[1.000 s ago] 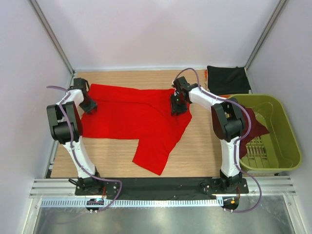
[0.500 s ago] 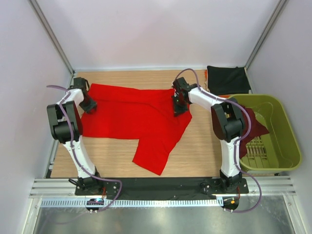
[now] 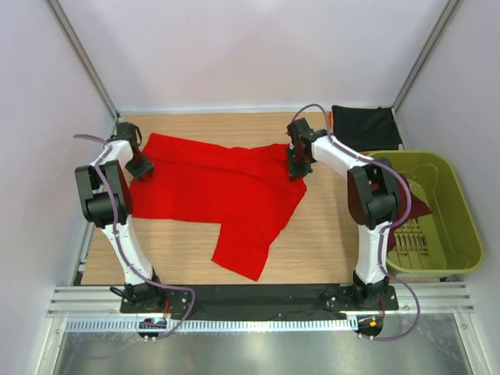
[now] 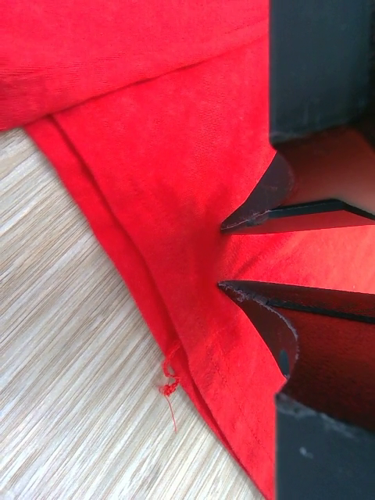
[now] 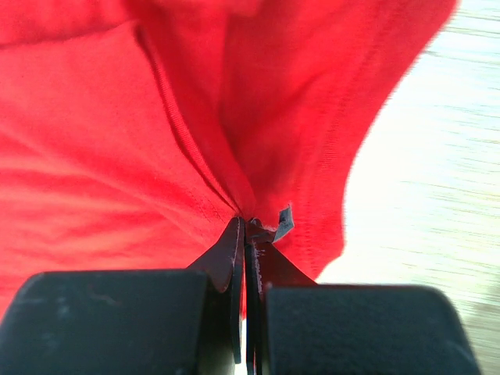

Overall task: Fold and stack the t-shirts
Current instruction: Fold the tshirt

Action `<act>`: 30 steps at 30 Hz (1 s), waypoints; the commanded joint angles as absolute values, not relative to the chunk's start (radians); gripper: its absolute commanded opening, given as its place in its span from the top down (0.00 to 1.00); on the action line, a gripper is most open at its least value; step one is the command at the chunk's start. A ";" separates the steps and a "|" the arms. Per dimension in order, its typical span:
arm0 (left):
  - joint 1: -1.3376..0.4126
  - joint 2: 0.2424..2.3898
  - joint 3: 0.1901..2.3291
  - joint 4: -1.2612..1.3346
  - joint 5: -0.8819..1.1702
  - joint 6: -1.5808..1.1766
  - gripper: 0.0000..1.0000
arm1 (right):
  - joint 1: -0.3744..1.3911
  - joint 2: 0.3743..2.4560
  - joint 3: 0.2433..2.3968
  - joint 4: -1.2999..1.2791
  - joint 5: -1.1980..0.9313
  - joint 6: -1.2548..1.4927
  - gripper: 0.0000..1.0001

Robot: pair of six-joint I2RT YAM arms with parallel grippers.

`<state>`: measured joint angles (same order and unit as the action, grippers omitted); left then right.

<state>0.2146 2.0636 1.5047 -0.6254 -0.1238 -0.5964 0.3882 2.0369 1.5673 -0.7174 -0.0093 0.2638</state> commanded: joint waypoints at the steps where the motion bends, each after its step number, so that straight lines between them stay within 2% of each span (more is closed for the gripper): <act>1: 0.233 2.095 1.526 -0.658 -0.179 -0.581 0.68 | 0.379 1.976 1.595 -0.741 0.017 0.252 0.99; 13: 0.236 2.105 1.545 -0.690 -0.187 -0.574 0.67 | 0.348 1.962 1.597 -0.735 0.014 0.258 0.99; 22: 0.245 2.062 1.678 -0.654 -0.071 -0.563 0.62 | 0.348 2.012 1.637 -0.686 -0.084 0.304 0.99; 30: 0.249 2.184 1.807 -0.581 0.020 -0.577 0.63 | 0.354 2.048 1.677 -0.660 -0.098 0.331 0.99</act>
<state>0.2428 2.1296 1.7321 -0.6220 -0.0303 -0.5869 0.3511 2.0411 1.6337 -0.6788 -0.0921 0.3130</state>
